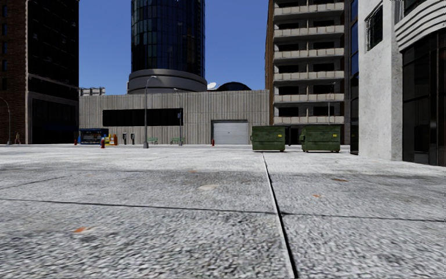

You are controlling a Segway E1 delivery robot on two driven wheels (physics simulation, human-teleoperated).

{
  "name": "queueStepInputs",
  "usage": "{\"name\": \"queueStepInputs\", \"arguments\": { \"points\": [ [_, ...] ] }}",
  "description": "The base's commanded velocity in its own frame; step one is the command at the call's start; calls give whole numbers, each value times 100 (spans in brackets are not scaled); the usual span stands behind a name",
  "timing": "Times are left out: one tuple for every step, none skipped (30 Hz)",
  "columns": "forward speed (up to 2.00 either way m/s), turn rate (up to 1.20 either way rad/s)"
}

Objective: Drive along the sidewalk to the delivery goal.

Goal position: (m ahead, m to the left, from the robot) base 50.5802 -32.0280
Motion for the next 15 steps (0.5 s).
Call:
{"name": "queueStepInputs", "arguments": {
  "points": [
    [200,0],
    [200,0],
    [200,0],
    [200,0],
    [200,0],
    [200,0],
    [200,0],
    [200,0],
    [200,0],
    [200,0],
    [200,0],
    [200,0],
    [200,0],
    [200,0],
    [200,0]
  ]
}}
